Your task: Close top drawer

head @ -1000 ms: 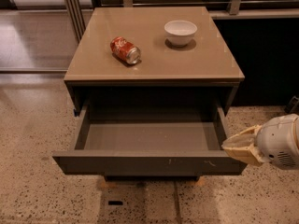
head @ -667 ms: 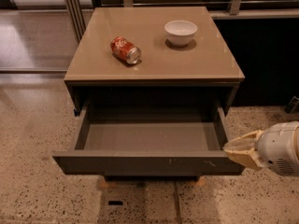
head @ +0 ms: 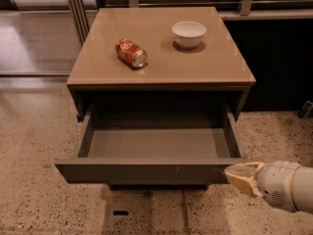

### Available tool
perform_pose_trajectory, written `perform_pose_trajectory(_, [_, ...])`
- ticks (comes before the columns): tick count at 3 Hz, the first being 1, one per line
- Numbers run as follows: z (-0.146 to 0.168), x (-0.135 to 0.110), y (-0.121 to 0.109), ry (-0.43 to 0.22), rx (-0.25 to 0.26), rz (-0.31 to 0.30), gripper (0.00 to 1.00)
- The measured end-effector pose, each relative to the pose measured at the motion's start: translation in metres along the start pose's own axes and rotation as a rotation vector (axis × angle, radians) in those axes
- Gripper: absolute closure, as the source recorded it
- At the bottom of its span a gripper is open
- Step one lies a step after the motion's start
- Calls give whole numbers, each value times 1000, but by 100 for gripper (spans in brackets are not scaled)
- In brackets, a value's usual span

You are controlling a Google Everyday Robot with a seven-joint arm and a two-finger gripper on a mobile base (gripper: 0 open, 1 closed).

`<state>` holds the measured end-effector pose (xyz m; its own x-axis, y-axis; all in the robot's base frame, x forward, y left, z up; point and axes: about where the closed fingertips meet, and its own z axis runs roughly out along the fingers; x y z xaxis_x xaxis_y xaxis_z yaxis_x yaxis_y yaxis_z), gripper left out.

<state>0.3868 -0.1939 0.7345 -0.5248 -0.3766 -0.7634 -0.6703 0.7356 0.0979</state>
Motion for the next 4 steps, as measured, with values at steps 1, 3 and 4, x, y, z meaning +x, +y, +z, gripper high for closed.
perform_pose_trajectory(1, [22, 20, -5, -36, -31, 74, 100])
perform_pose_trajectory(3, [57, 43, -28, -52, -32, 138, 100])
perform_pose_trajectory(4, [67, 42, -52, -26, 12, 116, 100])
